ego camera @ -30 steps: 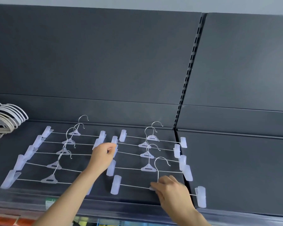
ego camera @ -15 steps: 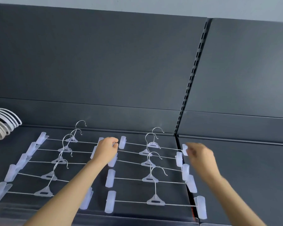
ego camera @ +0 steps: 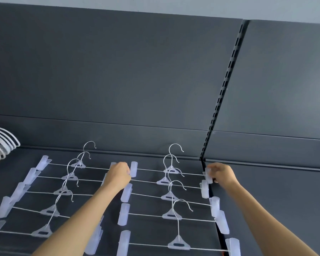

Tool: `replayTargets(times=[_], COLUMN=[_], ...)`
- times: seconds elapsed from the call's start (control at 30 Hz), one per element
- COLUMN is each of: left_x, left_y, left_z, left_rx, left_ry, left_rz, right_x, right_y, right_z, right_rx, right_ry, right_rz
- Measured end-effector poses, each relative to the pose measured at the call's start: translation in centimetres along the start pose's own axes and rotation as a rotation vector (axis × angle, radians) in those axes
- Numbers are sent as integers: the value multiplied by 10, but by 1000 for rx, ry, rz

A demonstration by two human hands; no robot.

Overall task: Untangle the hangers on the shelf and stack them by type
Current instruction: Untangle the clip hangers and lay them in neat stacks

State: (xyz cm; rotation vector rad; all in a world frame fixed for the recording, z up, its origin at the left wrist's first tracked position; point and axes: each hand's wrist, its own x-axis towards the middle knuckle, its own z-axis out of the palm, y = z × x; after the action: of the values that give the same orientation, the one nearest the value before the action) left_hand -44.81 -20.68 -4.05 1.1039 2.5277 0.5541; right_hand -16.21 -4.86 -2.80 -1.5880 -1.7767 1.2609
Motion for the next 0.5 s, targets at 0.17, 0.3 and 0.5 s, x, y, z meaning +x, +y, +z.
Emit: replayTargets(times=[0.17,0.3,0.5], left_x=[-1,-5,-4], left_y=[-2,-1,0], left_z=[-4,-5,-9], left_rx=[62,76,35], left_ry=[-22,-56,-68], left_rz=[-9,-29,-19], right_x=[12,16,16], right_y=[1,0,0], right_z=[9,10,13], right_rx=[45,55,21], right_ry=[11,52,111], right_rz=[-32,-18,-2])
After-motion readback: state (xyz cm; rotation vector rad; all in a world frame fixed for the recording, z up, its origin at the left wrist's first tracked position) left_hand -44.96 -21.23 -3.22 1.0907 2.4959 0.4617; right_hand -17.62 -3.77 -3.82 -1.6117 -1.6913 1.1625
